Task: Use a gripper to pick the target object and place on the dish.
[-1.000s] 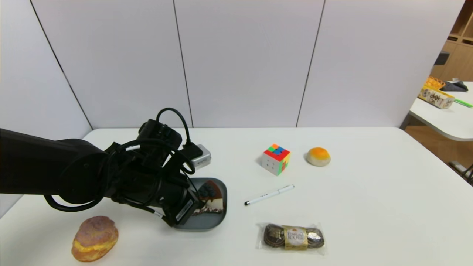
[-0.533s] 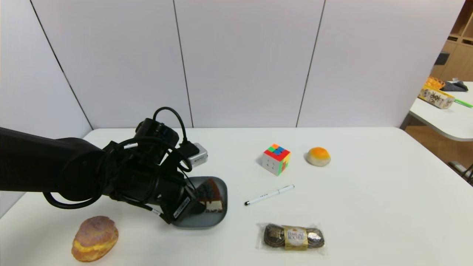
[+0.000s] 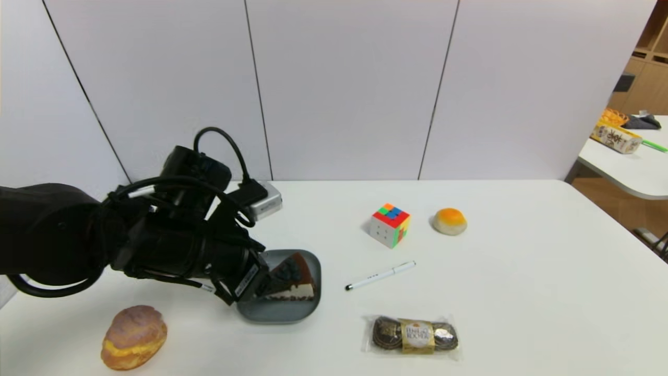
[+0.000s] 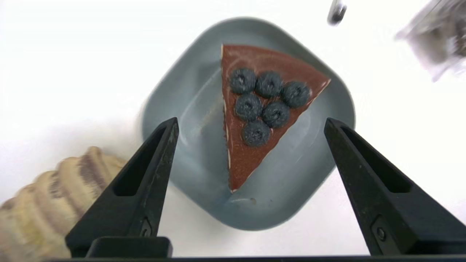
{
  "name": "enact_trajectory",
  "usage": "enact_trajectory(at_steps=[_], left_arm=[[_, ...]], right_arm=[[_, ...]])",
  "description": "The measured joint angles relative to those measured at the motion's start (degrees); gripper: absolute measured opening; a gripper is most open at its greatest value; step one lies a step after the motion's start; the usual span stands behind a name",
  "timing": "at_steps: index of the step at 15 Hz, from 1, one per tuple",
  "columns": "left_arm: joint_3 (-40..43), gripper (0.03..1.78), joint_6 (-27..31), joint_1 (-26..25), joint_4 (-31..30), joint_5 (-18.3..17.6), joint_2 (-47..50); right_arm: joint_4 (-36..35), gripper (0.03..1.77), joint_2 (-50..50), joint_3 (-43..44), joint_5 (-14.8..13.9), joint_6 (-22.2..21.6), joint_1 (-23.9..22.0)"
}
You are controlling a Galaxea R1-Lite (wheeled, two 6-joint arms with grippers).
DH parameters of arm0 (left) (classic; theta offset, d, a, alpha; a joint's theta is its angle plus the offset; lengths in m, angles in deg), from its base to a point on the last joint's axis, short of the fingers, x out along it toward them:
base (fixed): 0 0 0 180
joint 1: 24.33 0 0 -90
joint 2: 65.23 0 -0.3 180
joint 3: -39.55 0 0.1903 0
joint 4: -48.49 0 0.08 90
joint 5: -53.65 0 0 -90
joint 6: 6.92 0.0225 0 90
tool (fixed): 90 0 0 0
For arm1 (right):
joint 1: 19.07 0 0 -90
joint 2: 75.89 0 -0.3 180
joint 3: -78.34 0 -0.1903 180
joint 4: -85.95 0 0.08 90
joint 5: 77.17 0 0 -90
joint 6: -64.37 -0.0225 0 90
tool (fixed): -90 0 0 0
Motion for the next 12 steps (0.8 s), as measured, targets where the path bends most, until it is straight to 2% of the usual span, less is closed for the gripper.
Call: enact_trajectory(at_steps=[5, 7, 12], left_arm=[[-1.7, 1.57, -0.4, -3.2, -3.1, 0.5, 11.9], [-0.3, 1.60, -0.5, -4.9, -6.3, 2.5, 17.4], [13.8, 1.65, -2.9, -9.3, -21.6, 9.1, 32.4]], right_arm=[[0.0, 1.71, 0.0, 0.0, 0.0, 0.0, 0.0], [0.0, 1.71, 0.0, 0.0, 0.0, 0.0, 0.0], [0.0, 1.71, 0.0, 0.0, 0.0, 0.0, 0.0]])
